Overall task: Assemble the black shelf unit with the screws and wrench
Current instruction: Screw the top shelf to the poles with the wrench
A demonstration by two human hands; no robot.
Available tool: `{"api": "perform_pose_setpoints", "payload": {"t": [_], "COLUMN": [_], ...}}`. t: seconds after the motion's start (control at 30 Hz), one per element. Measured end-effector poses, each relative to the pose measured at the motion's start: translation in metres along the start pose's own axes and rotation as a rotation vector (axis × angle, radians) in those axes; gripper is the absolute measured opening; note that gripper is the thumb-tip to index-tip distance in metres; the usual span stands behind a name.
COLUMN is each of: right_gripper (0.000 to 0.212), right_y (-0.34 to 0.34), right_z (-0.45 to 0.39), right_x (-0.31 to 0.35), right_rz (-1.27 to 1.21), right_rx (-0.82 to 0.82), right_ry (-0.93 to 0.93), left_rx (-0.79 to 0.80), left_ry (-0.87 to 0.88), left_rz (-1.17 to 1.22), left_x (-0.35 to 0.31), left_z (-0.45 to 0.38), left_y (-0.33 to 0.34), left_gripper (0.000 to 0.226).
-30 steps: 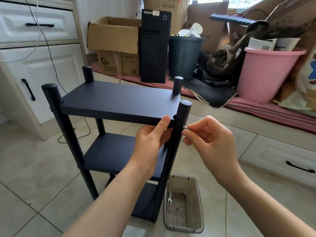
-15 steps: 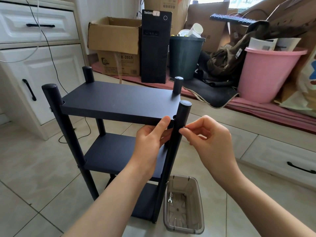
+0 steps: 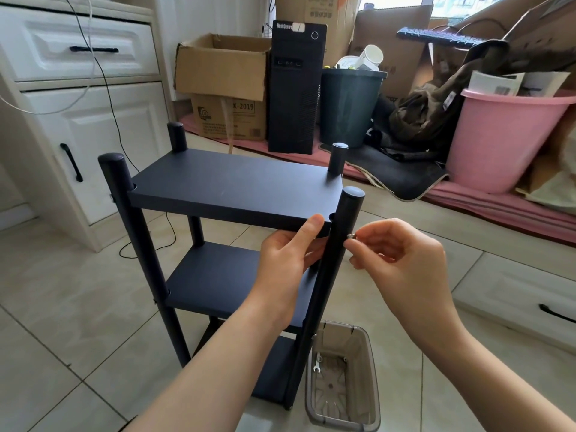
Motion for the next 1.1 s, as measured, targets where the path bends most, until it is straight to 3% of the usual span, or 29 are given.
{"api": "perform_pose_setpoints", "payload": {"t": [0.27, 0.63, 0.87, 1.1], "right_gripper": [0.011, 0.009, 0.010, 0.014], "right_y": [0.0029, 0.0000, -0.0017, -0.0034], "right_z": [-0.0018, -0.0070, -0.0073, -0.0008], "right_x": [0.0009, -0.0026, 0.0011, 0.0060], "right_rz": [-0.002, -0.260, -0.061, 0.137], "right_rx": [0.002, 0.123, 0.076, 0.010], "right_ry": [0.007, 0.138, 0.020, -0.047], "left_rx": [-0.029, -0.037, -0.009, 0.029], "left_ry": [-0.003, 0.014, 0.011, 0.034], "left_rz": [0.002, -0.013, 0.014, 0.043], "left_x": [0.0016, 0.0031, 0.0065, 0.0070], "left_z": [-0.0011, -0.0017, -0.0034, -0.0030], "left_y": [-0.0016, -0.0008, -0.0026, -0.0020], "left_gripper": [0.022, 0.023, 0.022, 0.038]}}
Point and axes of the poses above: each hand's wrist, its own z-axis away from the middle knuckle, its own y-axis out of the palm, x = y × z, the point moved 1 cm from there along -z, towards the middle knuckle, and after that the axes turned 14 degrees about z, right-handed, at the moved point
